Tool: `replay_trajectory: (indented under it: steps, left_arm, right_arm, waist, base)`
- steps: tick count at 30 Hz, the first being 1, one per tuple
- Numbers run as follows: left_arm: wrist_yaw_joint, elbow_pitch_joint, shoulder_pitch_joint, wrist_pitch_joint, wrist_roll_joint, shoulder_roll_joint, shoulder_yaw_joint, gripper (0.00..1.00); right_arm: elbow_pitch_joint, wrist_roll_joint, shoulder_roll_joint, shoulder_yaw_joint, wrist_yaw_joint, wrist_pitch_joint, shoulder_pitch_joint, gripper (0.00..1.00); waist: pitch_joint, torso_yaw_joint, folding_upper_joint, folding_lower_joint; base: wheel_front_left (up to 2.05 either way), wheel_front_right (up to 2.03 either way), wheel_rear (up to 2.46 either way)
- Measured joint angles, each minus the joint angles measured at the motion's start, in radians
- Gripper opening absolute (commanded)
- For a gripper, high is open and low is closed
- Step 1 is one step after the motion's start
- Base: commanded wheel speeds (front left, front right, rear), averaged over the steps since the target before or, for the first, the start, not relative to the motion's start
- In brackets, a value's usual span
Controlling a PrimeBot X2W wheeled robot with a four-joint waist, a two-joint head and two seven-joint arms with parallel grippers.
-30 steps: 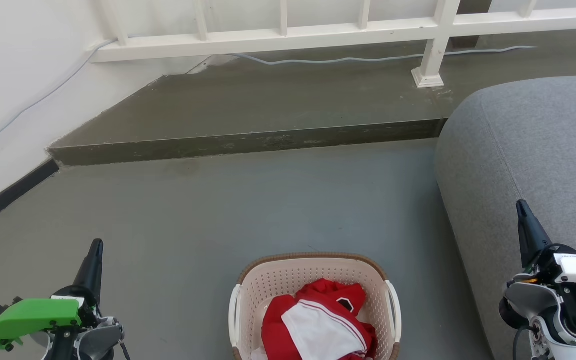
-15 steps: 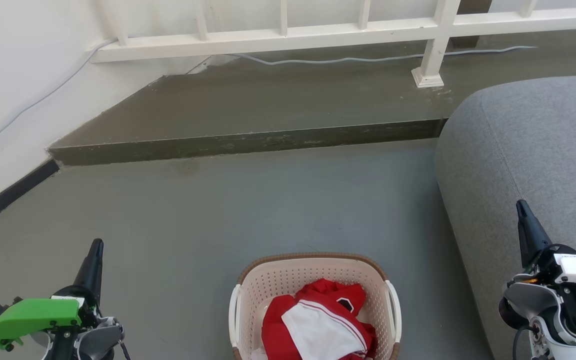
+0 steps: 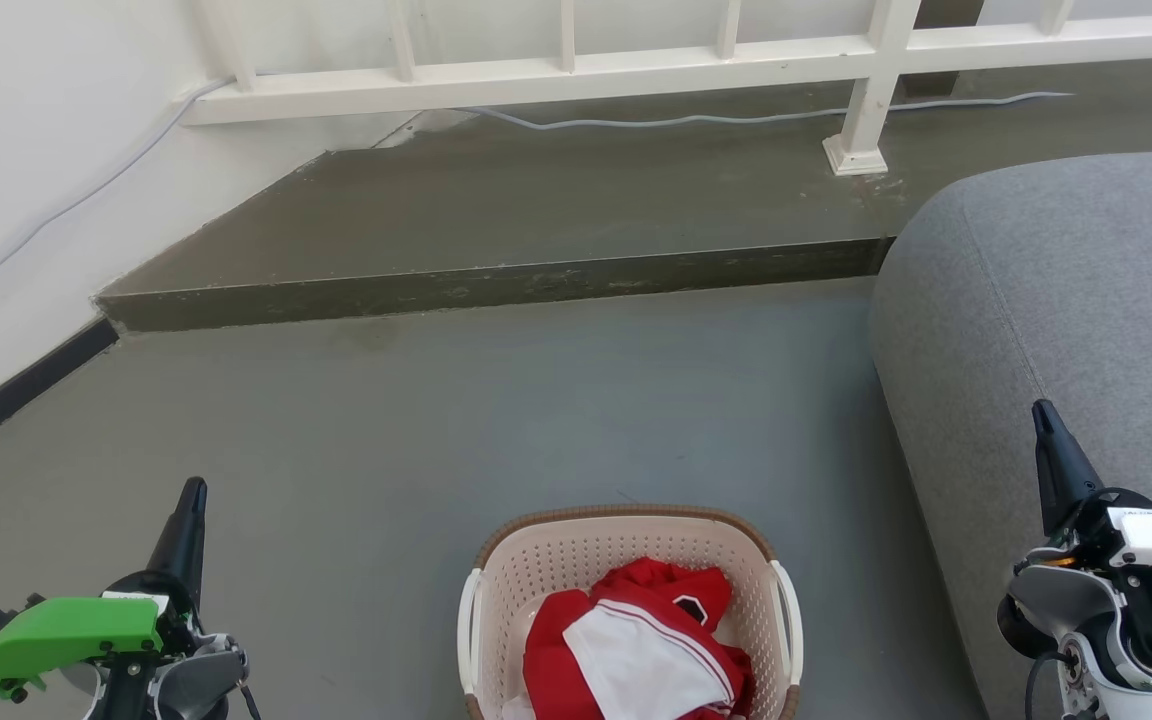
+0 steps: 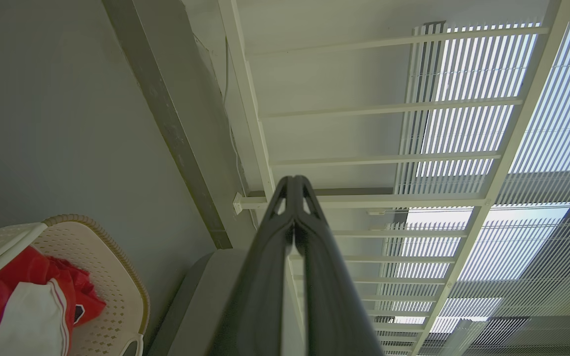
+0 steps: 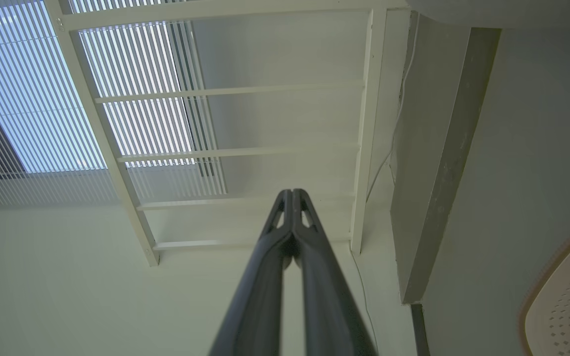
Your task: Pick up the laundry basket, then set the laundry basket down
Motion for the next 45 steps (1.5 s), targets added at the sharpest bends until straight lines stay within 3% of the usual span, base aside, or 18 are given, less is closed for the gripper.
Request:
replay_trajectory:
  steps: [45]
  left_arm:
    - [0.0,0.0,0.0,0.0,0.0,0.0,0.001,0.0]
  right_arm:
    - [0.0,0.0,0.003,-0.002,0.0,0.0,0.0,0.0]
  waist:
    - [0.0,0.0,0.0,0.0]
  base:
    - [0.0,0.0,0.0]
